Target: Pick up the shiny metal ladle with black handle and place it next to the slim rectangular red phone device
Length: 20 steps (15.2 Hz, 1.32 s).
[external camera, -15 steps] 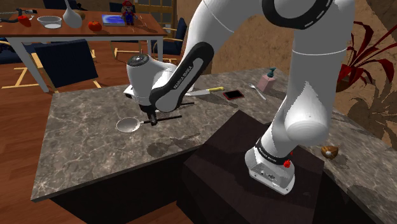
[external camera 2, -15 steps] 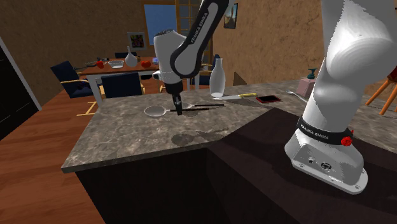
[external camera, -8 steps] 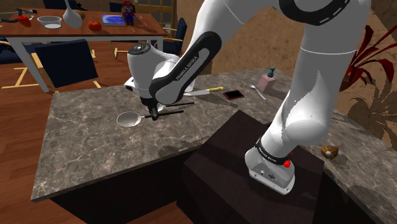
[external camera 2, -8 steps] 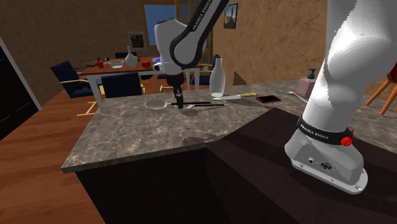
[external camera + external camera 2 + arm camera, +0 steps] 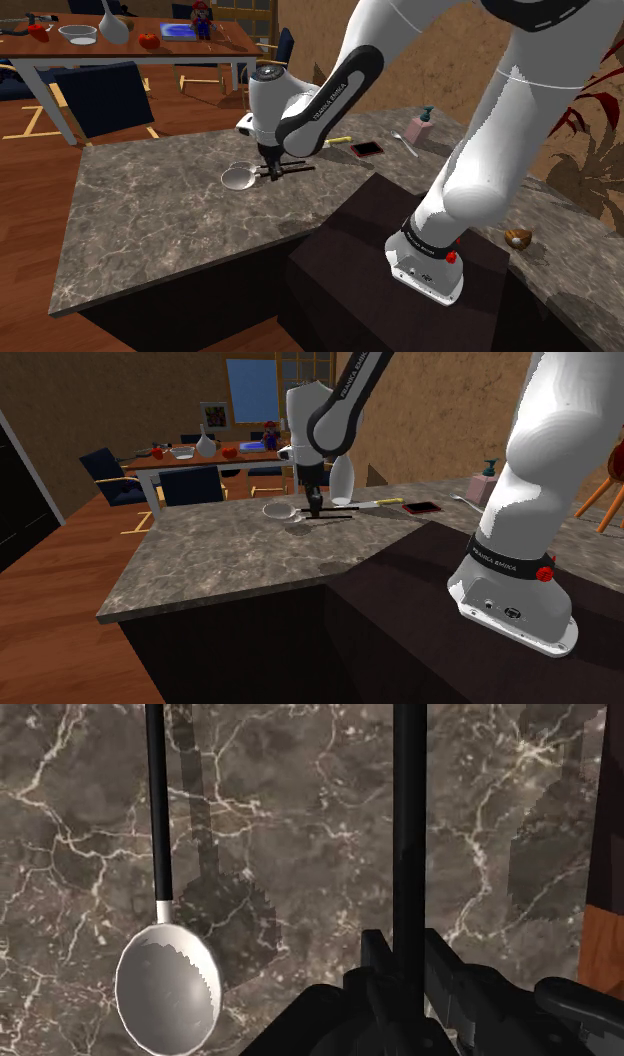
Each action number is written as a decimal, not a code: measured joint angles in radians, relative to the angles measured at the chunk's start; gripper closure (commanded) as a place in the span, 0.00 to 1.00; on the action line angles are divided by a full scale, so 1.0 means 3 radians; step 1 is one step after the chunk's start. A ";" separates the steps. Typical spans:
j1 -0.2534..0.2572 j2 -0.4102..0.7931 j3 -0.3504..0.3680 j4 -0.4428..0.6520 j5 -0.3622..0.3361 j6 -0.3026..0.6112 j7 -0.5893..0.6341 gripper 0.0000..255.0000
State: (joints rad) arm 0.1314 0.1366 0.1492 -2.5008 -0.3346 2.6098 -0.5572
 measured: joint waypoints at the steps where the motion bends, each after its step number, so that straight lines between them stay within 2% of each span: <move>1: -0.0046 -0.0062 -0.0030 -0.0092 -0.0001 0.0044 -0.0068 1.00; 9: -0.0429 -0.0565 -0.0363 -0.0776 -0.0038 0.0338 -0.0705 1.00; 20: -0.1068 -0.0868 -0.1064 -0.1250 -0.0358 0.0668 -0.1709 1.00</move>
State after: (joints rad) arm -0.1890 -0.1239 -0.1700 -2.8756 -0.4420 2.8104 -1.0700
